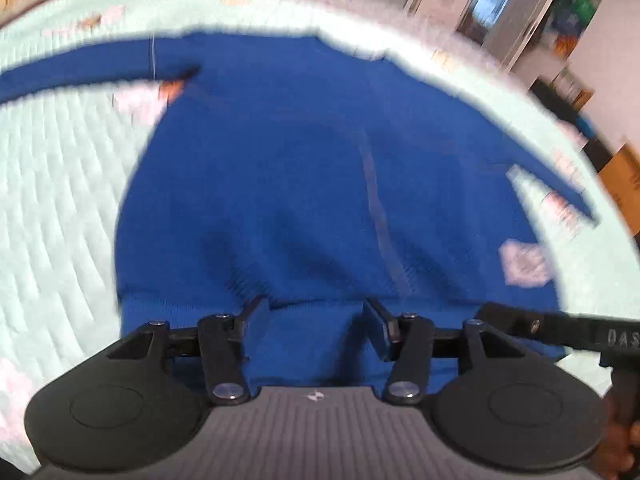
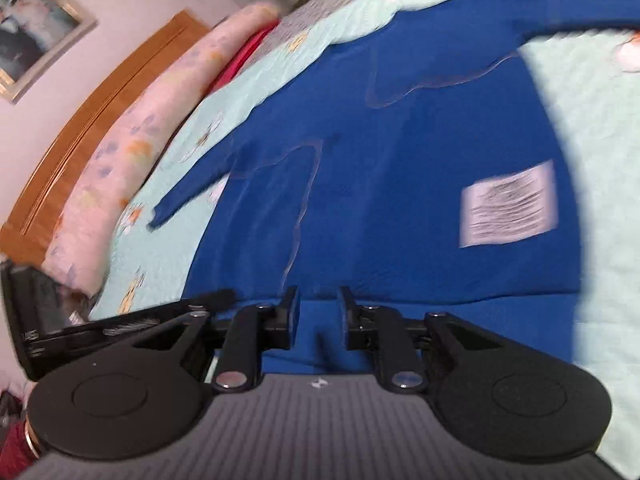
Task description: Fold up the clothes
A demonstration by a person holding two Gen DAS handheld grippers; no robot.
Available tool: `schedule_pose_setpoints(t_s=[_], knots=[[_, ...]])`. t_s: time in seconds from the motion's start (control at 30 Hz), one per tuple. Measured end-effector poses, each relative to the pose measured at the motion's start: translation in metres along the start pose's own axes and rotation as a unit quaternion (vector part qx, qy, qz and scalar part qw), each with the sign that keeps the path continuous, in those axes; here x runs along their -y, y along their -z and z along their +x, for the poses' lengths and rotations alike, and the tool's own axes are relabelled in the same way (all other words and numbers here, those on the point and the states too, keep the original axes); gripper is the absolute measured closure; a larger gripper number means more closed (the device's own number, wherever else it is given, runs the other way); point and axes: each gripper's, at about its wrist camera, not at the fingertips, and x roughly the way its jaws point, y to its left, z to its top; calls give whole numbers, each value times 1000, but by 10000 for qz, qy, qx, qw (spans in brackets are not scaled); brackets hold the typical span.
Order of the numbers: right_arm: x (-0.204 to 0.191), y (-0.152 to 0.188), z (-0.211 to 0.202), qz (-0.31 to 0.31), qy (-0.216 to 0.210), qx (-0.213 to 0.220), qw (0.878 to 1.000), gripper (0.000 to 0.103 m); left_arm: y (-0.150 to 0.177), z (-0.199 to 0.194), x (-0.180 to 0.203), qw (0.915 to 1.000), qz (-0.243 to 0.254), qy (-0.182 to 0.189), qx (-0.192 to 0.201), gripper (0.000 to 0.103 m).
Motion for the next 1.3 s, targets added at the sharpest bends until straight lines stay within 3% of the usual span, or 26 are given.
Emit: schedule_pose_setpoints(t_s=[0.03, 0.17, 0.3, 0.43, 0.57, 0.67, 0.83, 0.97, 1.13, 1.2, 1.3], knots=[[3, 5, 10, 69, 26, -131, 9999, 82, 2, -1, 1, 9999, 50, -12, 86, 48], [3, 20, 6, -52, -11, 70, 10000, 83, 2, -2, 3, 9998, 163, -39, 94, 47], [-2, 10, 0, 33, 37, -20, 10000, 82, -6, -9, 0, 9999, -124, 49, -22, 47], [-2, 2, -8, 148, -175, 263, 9994, 80, -3, -15, -13, 9998, -150, -146, -20, 49], [13, 11, 9, 401, -143, -73, 9991, 87, 1, -20, -31, 9993, -362, -82, 22, 61], [10, 11, 1, 403, -221, -107, 9989, 86, -3, -26, -34, 9988, -495, -28, 45, 60], [16, -7, -18, 561, -277, 669, 9958, 84, -13, -21, -22, 9983, -455, 290, 237, 52], [23, -3, 3, 621, 91, 93, 9980, 84, -12, -4, -22, 9989, -455, 111, 5, 53], [6, -10, -2, 511, -198, 129, 9984, 82, -17, -22, -35, 9966, -743, 279, 229, 54], [-6, -16, 1, 394, -339, 202, 9984, 82, -20, -29, -38, 9967, -691, -9, 436, 54], [-29, -24, 25, 57, -474, 119, 9988, 82, -18, -25, -47, 9968, -661, -232, 387, 55]])
